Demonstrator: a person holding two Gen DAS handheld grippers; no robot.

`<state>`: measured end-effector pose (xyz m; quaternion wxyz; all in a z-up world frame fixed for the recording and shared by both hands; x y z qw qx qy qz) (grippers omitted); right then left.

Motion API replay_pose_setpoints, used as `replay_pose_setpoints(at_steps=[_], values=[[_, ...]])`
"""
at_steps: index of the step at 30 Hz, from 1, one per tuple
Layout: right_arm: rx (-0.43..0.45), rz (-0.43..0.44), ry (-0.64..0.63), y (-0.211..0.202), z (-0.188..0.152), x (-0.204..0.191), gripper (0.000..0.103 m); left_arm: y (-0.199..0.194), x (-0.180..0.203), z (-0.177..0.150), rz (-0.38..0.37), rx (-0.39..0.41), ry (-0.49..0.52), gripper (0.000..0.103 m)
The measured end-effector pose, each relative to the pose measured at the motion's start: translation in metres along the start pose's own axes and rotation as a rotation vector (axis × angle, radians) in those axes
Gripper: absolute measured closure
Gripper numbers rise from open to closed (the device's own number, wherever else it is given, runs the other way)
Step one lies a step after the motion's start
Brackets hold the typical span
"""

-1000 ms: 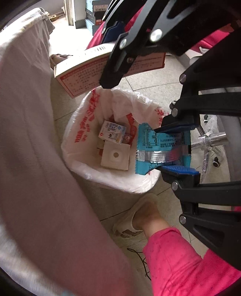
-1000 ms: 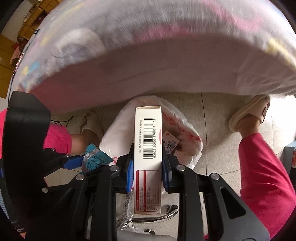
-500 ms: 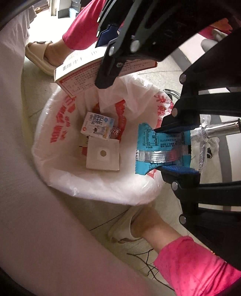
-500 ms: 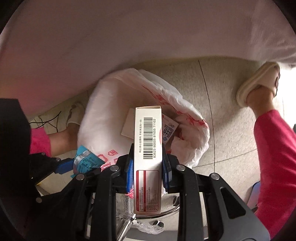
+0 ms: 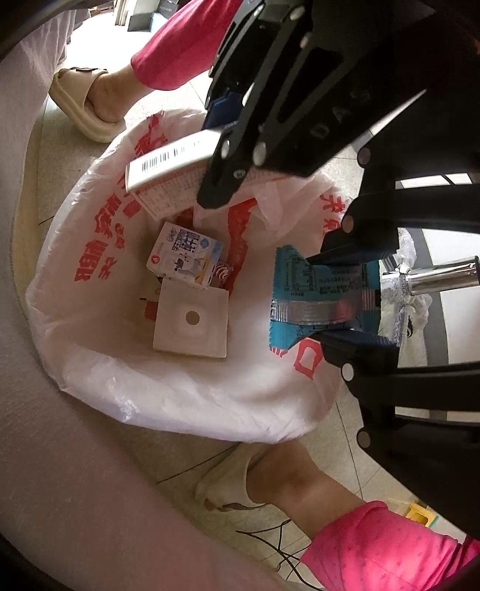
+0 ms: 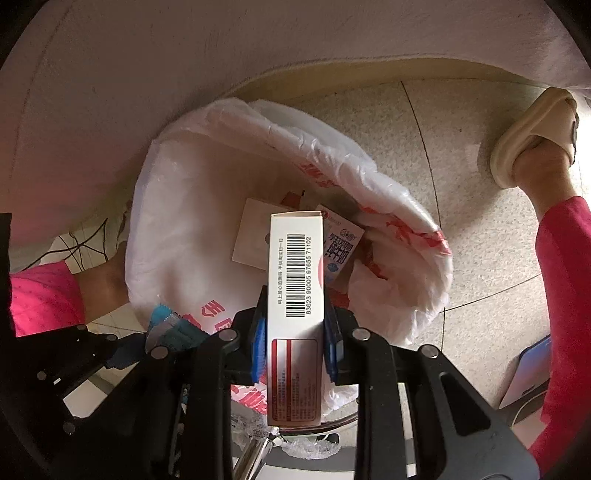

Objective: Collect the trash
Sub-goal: 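Open both tools to drop the wrapper and medicine box into the bag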

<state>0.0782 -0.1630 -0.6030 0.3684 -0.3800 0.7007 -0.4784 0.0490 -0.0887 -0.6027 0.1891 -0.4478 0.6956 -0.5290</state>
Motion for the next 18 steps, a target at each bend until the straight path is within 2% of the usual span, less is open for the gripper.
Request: replay_pose_setpoints(at_steps=[2,5,6,9,14,16,18], values=[[-0.002,-0.003,0.000,0.001,0.000,-0.002,0.078,0.001,-0.001,0.000,-0.001,-0.002,-0.008,0.070],[0.008,-0.006,0.011,-0.001,0.001,-0.001,0.057,0.002,-0.003,-0.001,-0.004,-0.004,-0.028,0.048],[0.012,-0.005,0.013,-0.002,0.002,0.001,0.057,0.001,-0.004,-0.001,-0.002,0.000,-0.031,0.039],[0.022,-0.006,0.020,-0.007,0.003,0.005,0.057,-0.007,-0.006,-0.004,0.021,0.027,-0.038,0.030],[0.043,-0.007,0.026,-0.018,-0.002,0.012,0.056,-0.022,-0.014,-0.015,0.075,0.058,-0.072,0.025],[0.061,-0.013,0.016,-0.025,-0.004,0.013,0.048,-0.031,-0.018,-0.023,0.115,0.058,-0.079,0.021],[0.098,-0.020,-0.001,-0.039,-0.009,0.012,0.043,-0.044,-0.020,-0.030,0.142,0.098,-0.086,0.021]])
Point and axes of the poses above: each gripper's, at about its wrist camera, not at the fingertips, and y roughly the way its jaws point, x to its right, z to its top, the point moved 6 cm from there along y, roughly the way its jaws point, and after that the axes turned 15 degrees about y, right-handed, at the moved point
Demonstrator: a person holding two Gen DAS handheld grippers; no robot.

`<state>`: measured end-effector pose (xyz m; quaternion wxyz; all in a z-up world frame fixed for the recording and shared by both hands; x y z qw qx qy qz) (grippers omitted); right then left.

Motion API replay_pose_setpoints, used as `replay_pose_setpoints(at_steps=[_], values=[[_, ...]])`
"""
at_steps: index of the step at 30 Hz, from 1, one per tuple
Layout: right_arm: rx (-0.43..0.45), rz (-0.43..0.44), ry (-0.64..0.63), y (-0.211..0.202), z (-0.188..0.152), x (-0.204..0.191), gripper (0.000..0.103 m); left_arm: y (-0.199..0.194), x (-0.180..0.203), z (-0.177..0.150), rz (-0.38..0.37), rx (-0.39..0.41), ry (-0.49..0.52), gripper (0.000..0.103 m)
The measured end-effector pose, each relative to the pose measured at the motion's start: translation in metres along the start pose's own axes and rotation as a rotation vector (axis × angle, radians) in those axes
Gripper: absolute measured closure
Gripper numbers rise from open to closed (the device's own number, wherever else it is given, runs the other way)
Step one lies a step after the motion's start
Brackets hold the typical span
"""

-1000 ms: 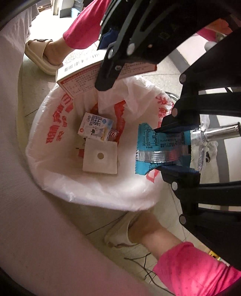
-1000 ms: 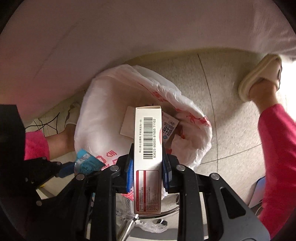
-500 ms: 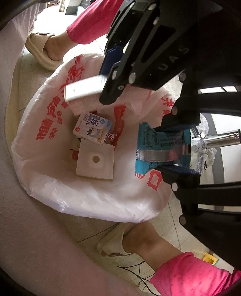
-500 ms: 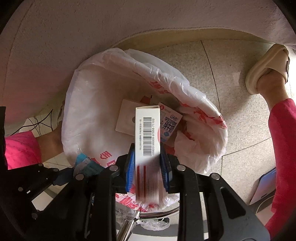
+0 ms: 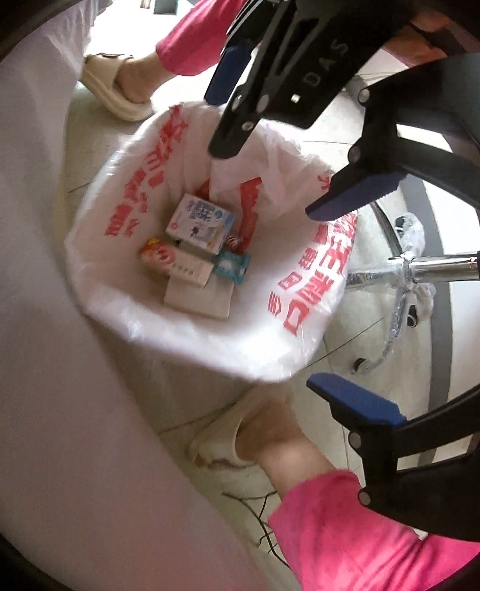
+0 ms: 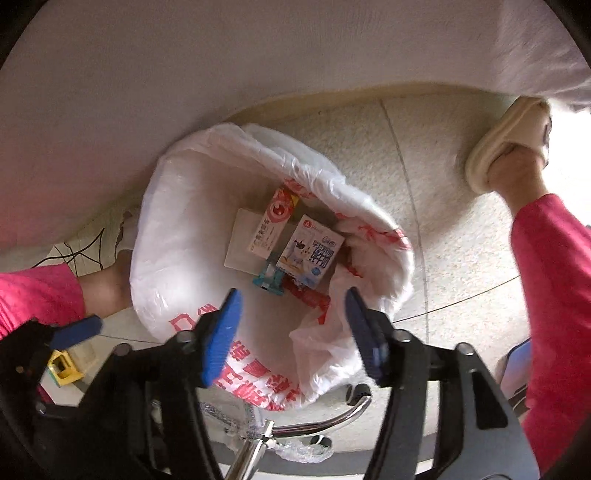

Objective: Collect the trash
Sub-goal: 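Open both tools to drop the wrapper and medicine box into the bag, then raise both open tools back up over the bed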

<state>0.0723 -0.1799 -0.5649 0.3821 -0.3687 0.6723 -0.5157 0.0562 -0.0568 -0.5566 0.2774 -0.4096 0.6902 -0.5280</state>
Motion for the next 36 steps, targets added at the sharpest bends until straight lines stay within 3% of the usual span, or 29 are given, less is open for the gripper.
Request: replay_pose_setpoints(at_steps=[2,6,10,13,16,19,28,36], values=[[0.026,0.015,-0.016,-0.016,-0.004,0.000,0.040,-0.014,-0.005,-0.005,0.011,0.028,-0.009,0.021],[0.105,0.076,-0.054,-0.062,-0.019,-0.012,0.020,-0.046,-0.007,-0.018,0.002,0.086,-0.001,0.021],[0.197,0.111,-0.100,-0.113,-0.031,-0.030,0.019,-0.093,-0.018,-0.031,0.023,0.162,0.015,0.021],[0.344,0.075,-0.171,-0.171,-0.032,-0.046,0.018,-0.140,-0.030,-0.033,0.054,0.241,0.029,0.021],[0.417,0.095,-0.234,-0.220,-0.029,-0.060,0.015,-0.200,-0.046,-0.031,0.079,0.351,0.037,0.020],[0.465,0.123,-0.305,-0.268,-0.023,-0.075,0.015,-0.255,-0.060,-0.024,0.055,0.452,0.050,0.016],[0.596,0.108,-0.437,-0.386,0.015,-0.099,0.011,-0.397,-0.101,0.027,0.111,0.595,0.118,0.014],[0.645,0.163,-0.464,-0.458,0.070,-0.117,0.011,-0.474,-0.130,0.095,0.166,0.612,0.213,0.013]])
Point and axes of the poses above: each gripper's, at about its wrist camera, not at the fingertips, and y roughly the way its jaws point, x to its right, z to its top, the point moved 6 cm from there along y, roughly the way its jaws point, and after that the axes turned 15 degrees about y, right-handed, at the moved point
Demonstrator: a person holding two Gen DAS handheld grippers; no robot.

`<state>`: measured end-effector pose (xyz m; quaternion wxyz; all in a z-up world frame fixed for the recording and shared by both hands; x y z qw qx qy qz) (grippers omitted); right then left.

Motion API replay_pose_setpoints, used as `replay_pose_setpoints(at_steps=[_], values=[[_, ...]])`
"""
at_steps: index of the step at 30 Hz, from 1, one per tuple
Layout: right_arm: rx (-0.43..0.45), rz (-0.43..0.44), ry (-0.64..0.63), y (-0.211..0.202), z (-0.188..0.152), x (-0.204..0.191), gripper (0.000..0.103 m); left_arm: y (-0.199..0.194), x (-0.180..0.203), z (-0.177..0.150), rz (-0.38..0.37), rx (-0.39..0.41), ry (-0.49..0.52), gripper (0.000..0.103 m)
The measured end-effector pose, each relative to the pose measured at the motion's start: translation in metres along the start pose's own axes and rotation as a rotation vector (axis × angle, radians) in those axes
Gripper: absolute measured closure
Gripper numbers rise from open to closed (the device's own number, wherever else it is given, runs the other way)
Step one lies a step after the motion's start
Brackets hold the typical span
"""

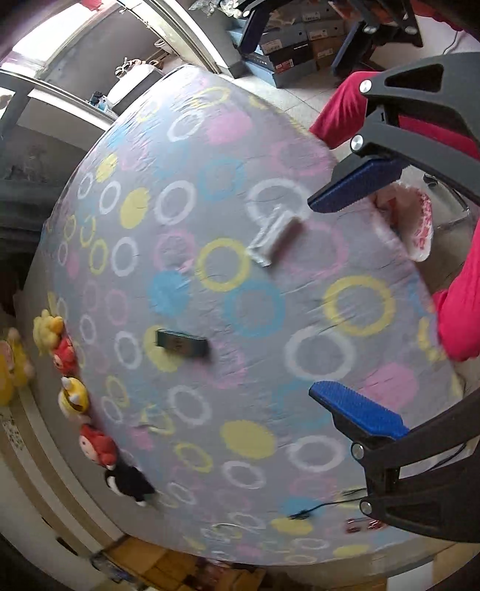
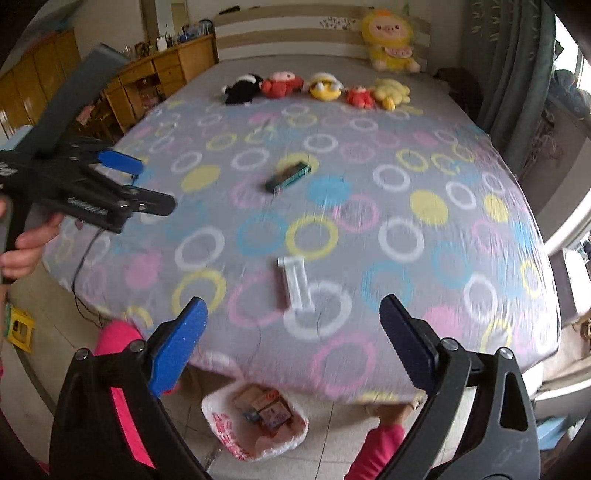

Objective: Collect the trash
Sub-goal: 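Raise both open tools back up over the bed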

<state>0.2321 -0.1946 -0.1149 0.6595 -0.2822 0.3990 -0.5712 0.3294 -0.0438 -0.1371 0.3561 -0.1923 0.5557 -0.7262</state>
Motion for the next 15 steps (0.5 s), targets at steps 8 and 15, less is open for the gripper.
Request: replay_pose_setpoints(at_steps=[8,15], values=[[-0.009,-0.004,-0.067,0.022,0.053,0.000,0.011,0.044,-0.033,0.058,-0.042,-0.069,0.049,0.013],[-0.097,0.008,-0.079,0.087,0.056,0.004,0.011,0.110,-0.049,0.086,-0.064,-0.130,0.093,0.013]])
Point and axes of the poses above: each gripper's, at about its wrist camera, not at the fingertips, and y roughly the way its jaws point, x to its right, z to its top, the point moved 6 cm from there along y, roughly the way its jaws point, and after that the axes turned 15 degrees about y, right-handed, at the moved point
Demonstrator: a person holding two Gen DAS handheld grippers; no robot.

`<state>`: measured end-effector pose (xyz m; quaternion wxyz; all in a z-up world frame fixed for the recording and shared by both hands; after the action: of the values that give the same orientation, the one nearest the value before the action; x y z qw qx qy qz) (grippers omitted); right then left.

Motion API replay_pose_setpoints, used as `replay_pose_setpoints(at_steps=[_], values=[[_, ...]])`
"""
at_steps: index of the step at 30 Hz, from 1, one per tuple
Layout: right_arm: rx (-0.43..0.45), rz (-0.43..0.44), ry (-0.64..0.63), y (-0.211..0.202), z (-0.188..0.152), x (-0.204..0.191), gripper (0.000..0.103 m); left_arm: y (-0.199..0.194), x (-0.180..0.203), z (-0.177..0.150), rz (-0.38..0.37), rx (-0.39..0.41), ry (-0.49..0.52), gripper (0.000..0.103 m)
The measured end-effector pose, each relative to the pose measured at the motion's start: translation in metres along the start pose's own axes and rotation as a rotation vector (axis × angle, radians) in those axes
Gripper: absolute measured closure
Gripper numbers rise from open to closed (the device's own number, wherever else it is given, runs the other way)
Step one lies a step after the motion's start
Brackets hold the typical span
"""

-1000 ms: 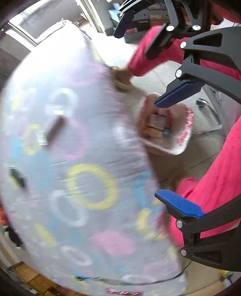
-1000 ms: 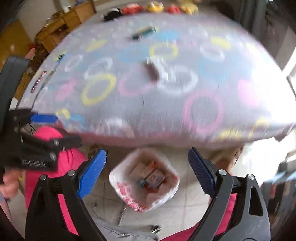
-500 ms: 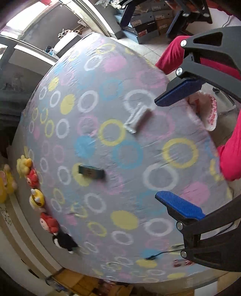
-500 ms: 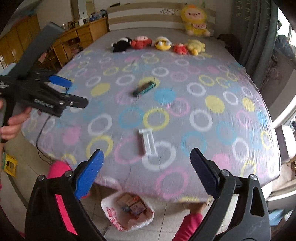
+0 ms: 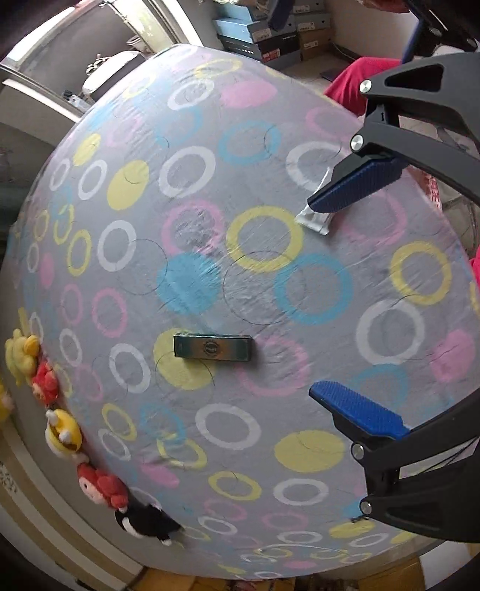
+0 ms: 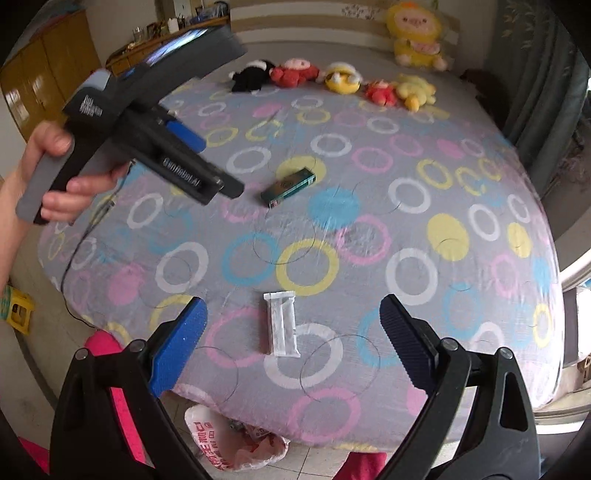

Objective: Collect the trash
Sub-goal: 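Raise both open tools back up over the bed, then grasp the dark green box with the left tool while the right tool grasps the white packet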

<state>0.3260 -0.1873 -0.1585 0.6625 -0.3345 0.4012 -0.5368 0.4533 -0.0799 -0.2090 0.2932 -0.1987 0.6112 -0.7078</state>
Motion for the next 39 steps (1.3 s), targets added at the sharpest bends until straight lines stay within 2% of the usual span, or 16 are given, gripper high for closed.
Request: replay_pose_setpoints(at_steps=[5,9,15,19,21,24,28,29,31,35,39], values=[[-0.100,0.032,-0.011,0.062,-0.018,-0.001,0.011,0.054,-0.020,0.013,-0.030,-0.062,-0.029,0.013],[-0.188,0.047,-0.023,0.113,-0.036,-0.003,0.011,0.093,-0.037,0.021,-0.005,-0.121,-0.024,0.013],[-0.262,0.010,-0.067,0.164,-0.058,0.000,0.011,0.146,-0.058,0.032,0.035,-0.203,0.001,0.013],[-0.295,-0.007,-0.071,0.189,-0.065,0.006,0.014,0.172,-0.064,0.043,0.017,-0.204,0.006,0.013],[-0.312,-0.011,-0.065,0.201,-0.068,0.009,0.023,0.184,-0.068,0.047,0.014,-0.197,-0.007,0.013],[-0.325,-0.018,-0.057,0.213,-0.074,0.013,0.023,0.201,-0.072,0.049,-0.002,-0.206,-0.025,0.013],[-0.299,-0.033,-0.082,0.216,-0.076,0.009,0.025,0.214,-0.075,0.050,-0.020,-0.204,-0.032,0.013],[-0.291,-0.036,-0.084,0.215,-0.076,0.009,0.028,0.214,-0.076,0.049,-0.033,-0.195,-0.037,0.014],[-0.277,-0.040,-0.086,0.214,-0.075,0.008,0.035,0.213,-0.079,0.049,-0.047,-0.175,-0.043,0.019],[-0.256,-0.035,-0.077,0.212,-0.070,0.008,0.061,0.209,-0.084,0.047,-0.050,-0.166,-0.072,0.038],[-0.263,-0.048,-0.049,0.210,-0.067,0.010,0.065,0.200,-0.084,0.051,-0.030,-0.177,-0.098,0.065]])
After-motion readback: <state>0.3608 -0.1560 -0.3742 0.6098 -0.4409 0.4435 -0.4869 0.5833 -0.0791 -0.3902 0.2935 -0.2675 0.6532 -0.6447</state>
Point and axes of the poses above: each gripper's, at about its wrist camera, not at the fingertips, and y roughly the way its jaws point, x to its right, z to its top, the point moved 6 cm from there along y, roughly the way its jaws point, and after that the axes turned 15 degrees about y, right-handed, at the moved point
